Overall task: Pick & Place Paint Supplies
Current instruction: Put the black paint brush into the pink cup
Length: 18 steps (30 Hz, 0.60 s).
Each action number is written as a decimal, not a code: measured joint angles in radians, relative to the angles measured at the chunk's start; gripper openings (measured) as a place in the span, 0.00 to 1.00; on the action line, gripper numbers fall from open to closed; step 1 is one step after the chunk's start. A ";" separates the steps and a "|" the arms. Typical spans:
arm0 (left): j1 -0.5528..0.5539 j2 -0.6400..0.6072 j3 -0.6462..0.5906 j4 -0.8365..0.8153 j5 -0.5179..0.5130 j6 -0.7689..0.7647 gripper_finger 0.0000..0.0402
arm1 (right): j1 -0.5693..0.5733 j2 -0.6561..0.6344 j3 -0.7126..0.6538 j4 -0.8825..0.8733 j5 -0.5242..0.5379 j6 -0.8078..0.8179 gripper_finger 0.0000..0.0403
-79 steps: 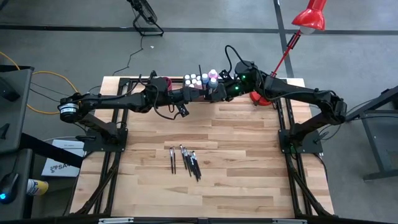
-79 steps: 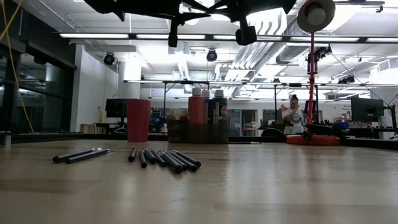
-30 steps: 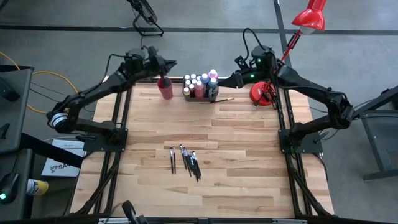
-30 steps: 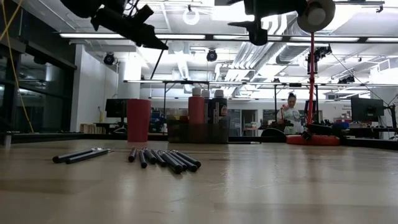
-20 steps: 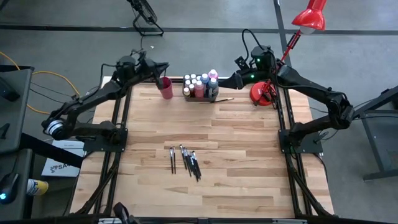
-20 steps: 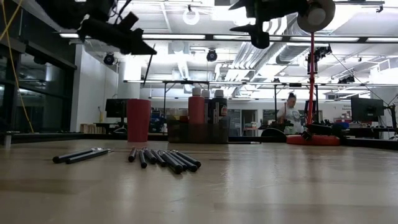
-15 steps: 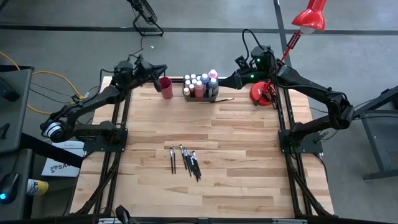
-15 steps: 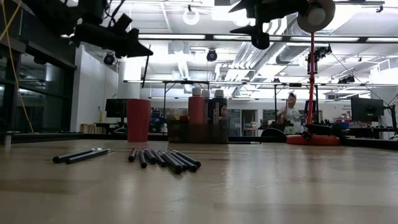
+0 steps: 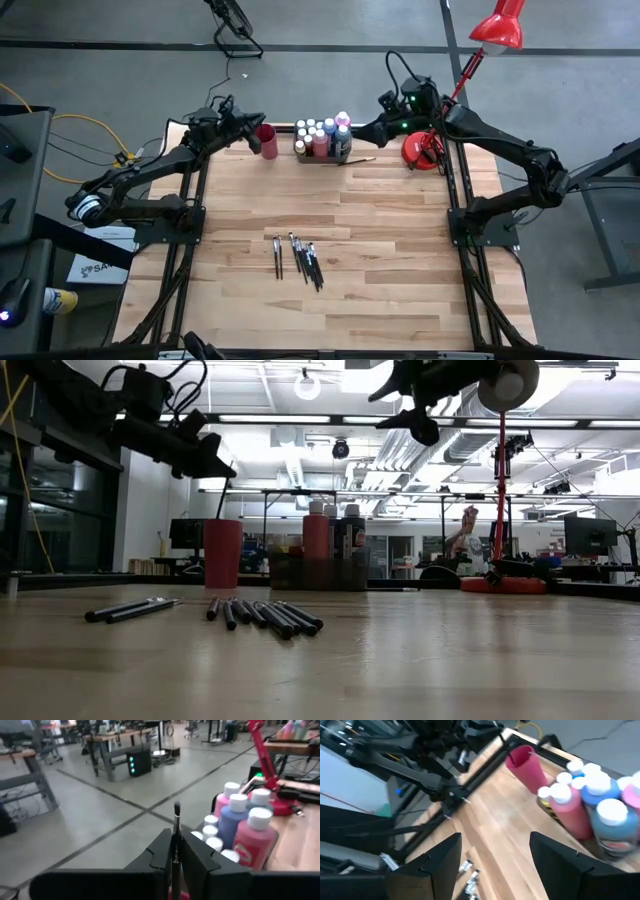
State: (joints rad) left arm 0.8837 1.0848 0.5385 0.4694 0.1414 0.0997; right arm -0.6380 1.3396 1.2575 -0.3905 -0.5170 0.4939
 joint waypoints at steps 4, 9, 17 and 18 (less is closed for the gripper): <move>0.000 0.000 0.000 0.003 -0.033 0.000 0.15 | 0.000 0.000 0.000 -0.041 0.041 -0.040 0.57; 0.000 0.000 0.000 0.004 -0.044 0.000 0.20 | 0.000 0.000 0.000 -0.079 0.078 -0.078 0.57; 0.000 -0.003 0.000 0.053 -0.027 -0.001 0.27 | -0.013 0.001 0.000 -0.217 0.235 -0.271 0.57; 0.000 -0.003 0.000 0.073 -0.013 -0.001 0.28 | -0.022 0.001 0.000 -0.237 0.266 -0.314 0.57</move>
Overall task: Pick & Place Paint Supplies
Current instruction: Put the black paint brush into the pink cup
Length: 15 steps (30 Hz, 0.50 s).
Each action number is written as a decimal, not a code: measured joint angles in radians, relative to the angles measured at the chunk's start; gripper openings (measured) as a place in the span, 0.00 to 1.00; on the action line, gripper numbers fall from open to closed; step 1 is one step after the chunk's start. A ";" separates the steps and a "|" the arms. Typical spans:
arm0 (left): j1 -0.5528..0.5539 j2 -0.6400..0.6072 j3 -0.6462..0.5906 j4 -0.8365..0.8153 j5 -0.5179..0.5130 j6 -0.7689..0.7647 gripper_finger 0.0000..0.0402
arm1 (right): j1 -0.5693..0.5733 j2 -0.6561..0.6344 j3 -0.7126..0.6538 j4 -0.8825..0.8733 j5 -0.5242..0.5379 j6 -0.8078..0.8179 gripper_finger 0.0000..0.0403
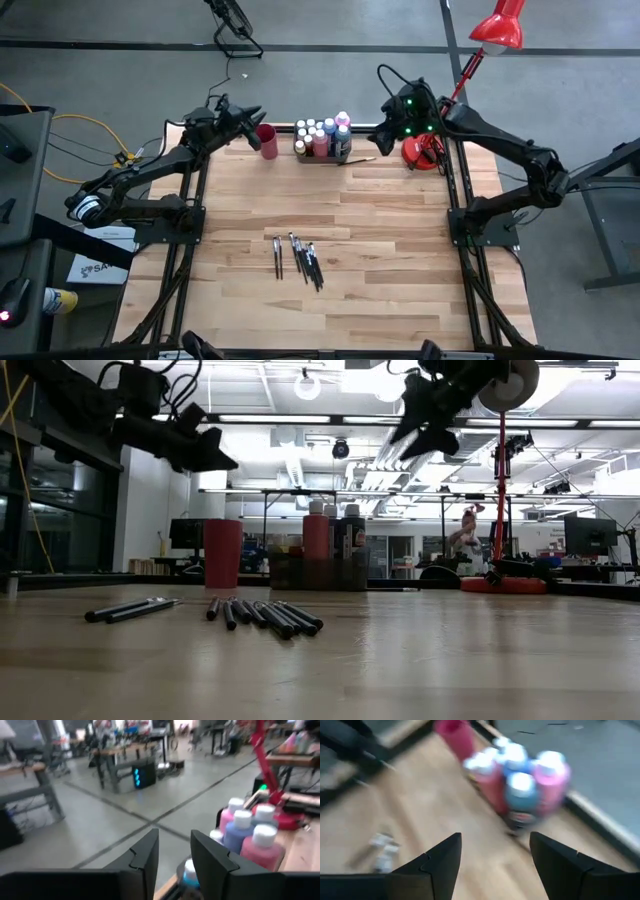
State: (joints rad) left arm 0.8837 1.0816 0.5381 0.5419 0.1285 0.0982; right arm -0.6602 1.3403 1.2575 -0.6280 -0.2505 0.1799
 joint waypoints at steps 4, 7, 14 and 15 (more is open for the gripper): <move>0.000 0.000 0.020 0.013 0.056 -0.001 0.28 | -0.037 0.010 0.000 -0.071 0.103 -0.194 0.57; 0.000 -0.001 0.038 0.008 0.086 -0.002 0.28 | -0.070 0.043 0.000 -0.106 0.127 -0.314 0.57; 0.000 -0.001 0.055 0.008 0.121 -0.002 0.28 | -0.119 0.196 0.000 -0.147 0.121 -0.563 0.57; 0.000 -0.001 0.055 0.008 0.123 -0.002 0.28 | -0.119 0.221 0.000 -0.155 0.119 -0.609 0.57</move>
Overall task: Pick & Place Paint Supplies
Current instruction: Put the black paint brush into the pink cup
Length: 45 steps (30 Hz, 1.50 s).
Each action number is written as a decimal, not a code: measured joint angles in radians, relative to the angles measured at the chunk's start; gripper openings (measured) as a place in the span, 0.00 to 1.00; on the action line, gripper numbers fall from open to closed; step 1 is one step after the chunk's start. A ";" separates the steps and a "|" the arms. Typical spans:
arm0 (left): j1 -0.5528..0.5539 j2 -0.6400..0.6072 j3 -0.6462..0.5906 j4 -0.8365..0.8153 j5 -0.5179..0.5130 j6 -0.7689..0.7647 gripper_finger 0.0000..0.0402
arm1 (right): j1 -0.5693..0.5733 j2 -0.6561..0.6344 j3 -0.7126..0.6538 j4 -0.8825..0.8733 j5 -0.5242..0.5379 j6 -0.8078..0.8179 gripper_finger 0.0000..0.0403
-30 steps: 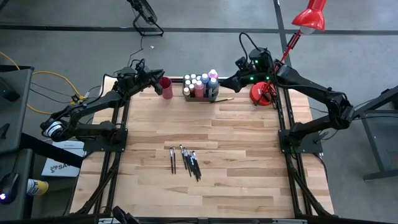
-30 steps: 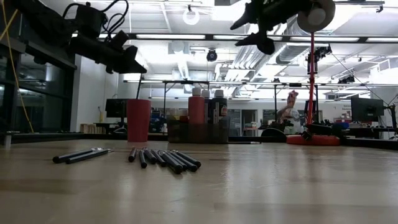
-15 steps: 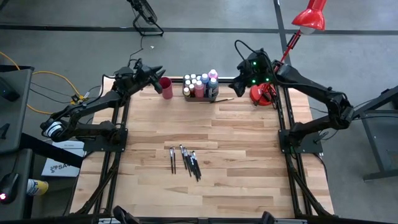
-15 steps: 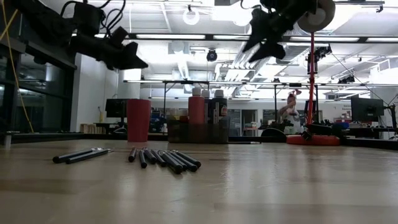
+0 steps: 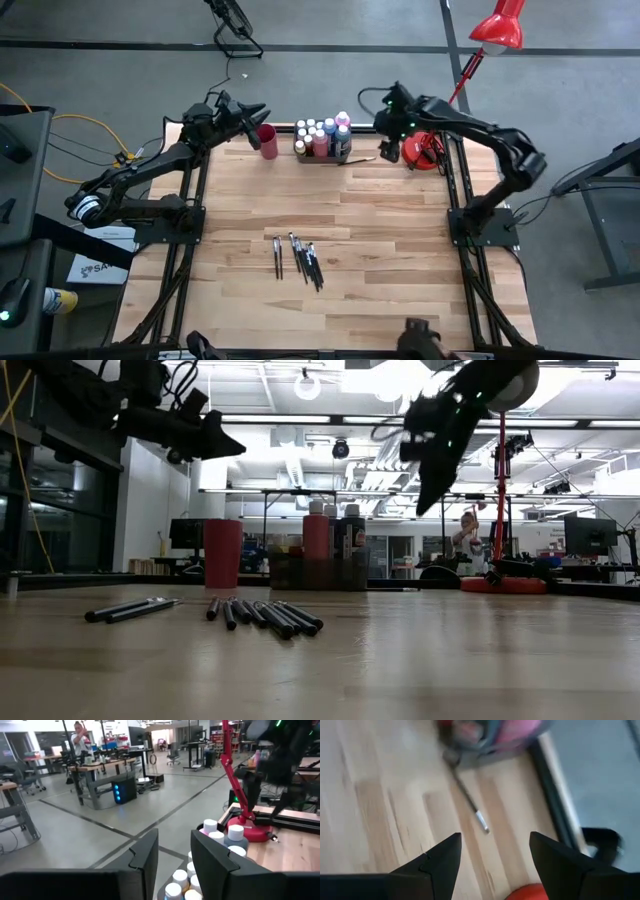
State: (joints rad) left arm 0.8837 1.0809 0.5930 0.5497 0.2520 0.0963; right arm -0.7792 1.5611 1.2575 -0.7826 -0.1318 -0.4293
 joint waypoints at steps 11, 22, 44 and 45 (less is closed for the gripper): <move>0.000 0.000 0.001 -0.007 0.030 -0.003 0.28 | 0.000 0.233 0.000 -0.011 0.003 -0.336 0.51; 0.000 0.000 0.001 -0.007 0.029 -0.002 0.28 | 0.000 0.330 0.000 0.037 0.056 -0.482 0.41; 0.000 0.000 0.001 -0.065 0.027 0.000 0.28 | 0.000 0.435 0.003 0.099 0.039 -0.485 0.33; 0.000 0.000 0.001 -0.065 0.028 0.000 0.28 | 0.000 0.440 0.004 0.098 0.036 -0.484 0.32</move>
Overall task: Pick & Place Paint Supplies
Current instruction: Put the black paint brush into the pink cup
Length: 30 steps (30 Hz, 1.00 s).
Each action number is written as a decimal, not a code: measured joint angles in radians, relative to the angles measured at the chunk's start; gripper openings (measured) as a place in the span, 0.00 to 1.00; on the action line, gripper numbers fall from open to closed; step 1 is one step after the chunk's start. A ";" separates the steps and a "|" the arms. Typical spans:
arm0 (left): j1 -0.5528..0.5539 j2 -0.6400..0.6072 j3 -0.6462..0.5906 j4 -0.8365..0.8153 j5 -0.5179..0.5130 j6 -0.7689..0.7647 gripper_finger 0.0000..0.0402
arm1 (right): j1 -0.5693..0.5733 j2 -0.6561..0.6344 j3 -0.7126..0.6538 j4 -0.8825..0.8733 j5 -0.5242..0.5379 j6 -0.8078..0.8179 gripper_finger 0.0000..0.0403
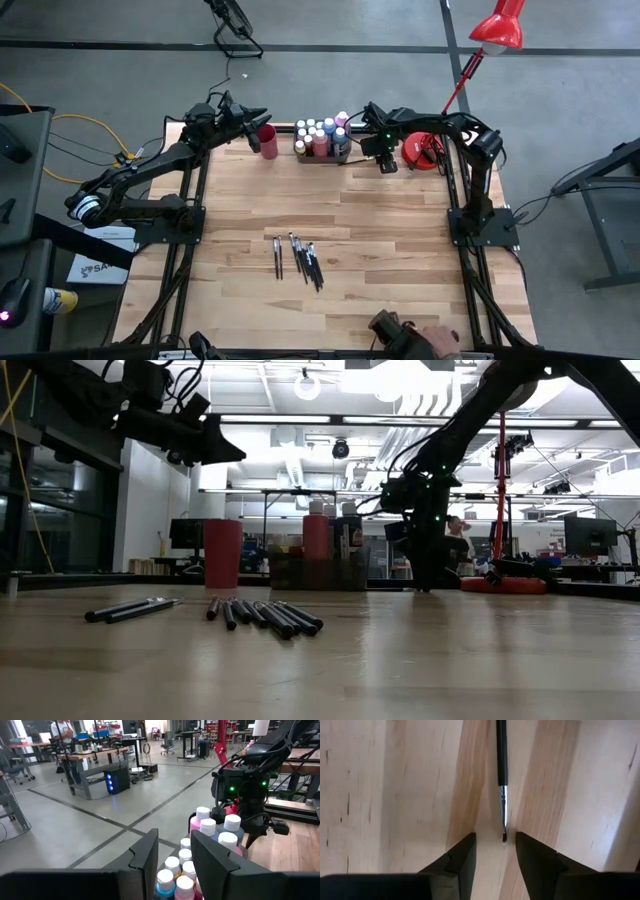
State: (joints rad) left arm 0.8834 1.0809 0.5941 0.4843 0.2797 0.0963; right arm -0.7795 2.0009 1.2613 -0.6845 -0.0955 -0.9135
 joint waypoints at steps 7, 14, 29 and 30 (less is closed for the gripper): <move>0.000 0.000 0.000 -0.001 0.000 0.000 0.28 | 0.000 0.007 -0.001 -0.001 -0.012 0.004 0.24; 0.000 0.000 0.000 -0.001 0.000 0.000 0.28 | 0.000 0.009 -0.002 0.007 -0.011 0.030 0.15; 0.000 0.000 0.000 -0.001 0.000 -0.001 0.28 | 0.001 0.009 -0.002 0.002 0.016 0.092 0.01; 0.000 0.000 0.000 -0.001 0.000 -0.001 0.28 | 0.002 0.009 -0.002 -0.008 0.023 0.108 0.01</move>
State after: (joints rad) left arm 0.8835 1.0809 0.5941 0.4833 0.2798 0.0956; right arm -0.7780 2.0098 1.2594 -0.6923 -0.0727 -0.8055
